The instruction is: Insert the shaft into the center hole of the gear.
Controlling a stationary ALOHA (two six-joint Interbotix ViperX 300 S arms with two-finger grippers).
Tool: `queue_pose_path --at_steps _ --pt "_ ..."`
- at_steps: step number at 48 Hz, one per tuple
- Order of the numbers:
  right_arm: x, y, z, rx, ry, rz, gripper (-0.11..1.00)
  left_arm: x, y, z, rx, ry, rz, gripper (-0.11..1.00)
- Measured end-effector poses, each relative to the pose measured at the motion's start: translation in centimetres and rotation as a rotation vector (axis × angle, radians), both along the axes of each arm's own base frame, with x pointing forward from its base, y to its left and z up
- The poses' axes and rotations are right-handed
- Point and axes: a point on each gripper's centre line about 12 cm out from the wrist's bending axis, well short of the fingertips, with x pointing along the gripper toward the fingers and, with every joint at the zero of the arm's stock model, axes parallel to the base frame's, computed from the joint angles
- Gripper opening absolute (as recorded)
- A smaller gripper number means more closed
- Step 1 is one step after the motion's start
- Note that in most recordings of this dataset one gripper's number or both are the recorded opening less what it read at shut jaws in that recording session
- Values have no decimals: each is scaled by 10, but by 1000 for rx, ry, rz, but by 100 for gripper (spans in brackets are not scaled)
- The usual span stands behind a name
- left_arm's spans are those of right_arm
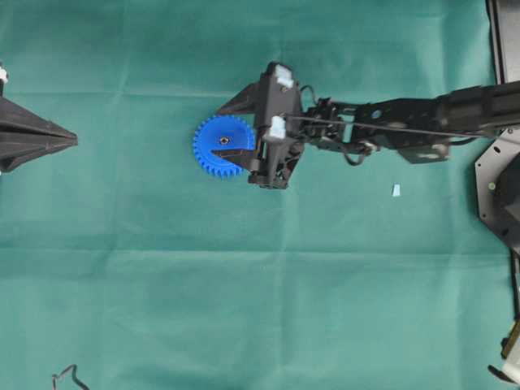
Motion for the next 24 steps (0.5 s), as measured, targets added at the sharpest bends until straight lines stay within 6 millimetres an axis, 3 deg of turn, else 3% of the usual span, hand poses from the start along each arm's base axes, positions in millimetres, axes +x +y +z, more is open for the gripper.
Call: queue_pose_path --at_steps 12,24 --pt "-23 3 43 -14 -82 6 84 0 0 0 -2 -2 0 0" --pt "-60 10 83 -24 -163 12 84 -1 0 1 -2 -5 0 0"
